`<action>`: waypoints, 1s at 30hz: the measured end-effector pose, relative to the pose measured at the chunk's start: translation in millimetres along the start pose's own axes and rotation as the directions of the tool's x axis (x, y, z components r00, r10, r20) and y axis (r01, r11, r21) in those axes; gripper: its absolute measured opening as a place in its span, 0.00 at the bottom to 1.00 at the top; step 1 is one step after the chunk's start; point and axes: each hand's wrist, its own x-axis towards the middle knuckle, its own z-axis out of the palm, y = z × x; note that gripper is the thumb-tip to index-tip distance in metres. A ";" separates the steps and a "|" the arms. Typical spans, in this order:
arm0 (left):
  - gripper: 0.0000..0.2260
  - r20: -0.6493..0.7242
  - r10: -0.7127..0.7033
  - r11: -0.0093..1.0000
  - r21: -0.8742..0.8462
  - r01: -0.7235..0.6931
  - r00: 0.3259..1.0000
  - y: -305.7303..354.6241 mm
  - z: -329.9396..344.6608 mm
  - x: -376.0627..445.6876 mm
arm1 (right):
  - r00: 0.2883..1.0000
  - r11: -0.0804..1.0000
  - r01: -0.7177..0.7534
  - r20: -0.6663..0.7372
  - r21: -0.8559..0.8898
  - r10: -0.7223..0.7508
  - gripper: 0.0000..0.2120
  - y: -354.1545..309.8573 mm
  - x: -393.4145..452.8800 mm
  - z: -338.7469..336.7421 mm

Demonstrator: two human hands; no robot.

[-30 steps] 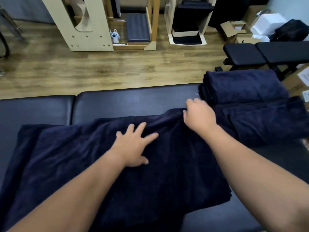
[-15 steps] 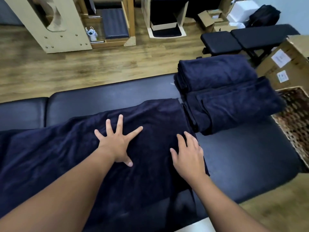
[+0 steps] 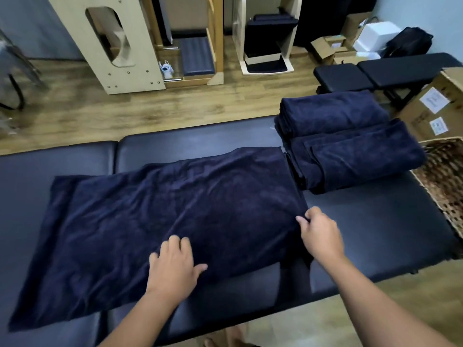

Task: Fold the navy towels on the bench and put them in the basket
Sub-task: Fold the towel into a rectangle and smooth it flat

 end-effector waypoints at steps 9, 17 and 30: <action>0.19 -0.059 0.190 0.979 -0.061 -0.193 0.980 -23.7 17.2 -40.8 | 0.983 0.993 -0.114 0.143 -0.038 0.118 0.22 6.1 -43.1 2.6; 0.02 0.008 0.435 0.879 -0.221 -0.422 0.900 -24.9 4.4 -55.5 | 0.996 0.965 -0.085 -0.036 -0.249 0.079 0.25 35.0 -63.4 4.1; 0.07 0.267 0.219 0.975 -0.024 -0.221 0.938 -47.4 -12.1 -60.5 | 0.848 0.765 0.528 0.189 -0.370 -0.494 0.12 29.1 -72.3 6.5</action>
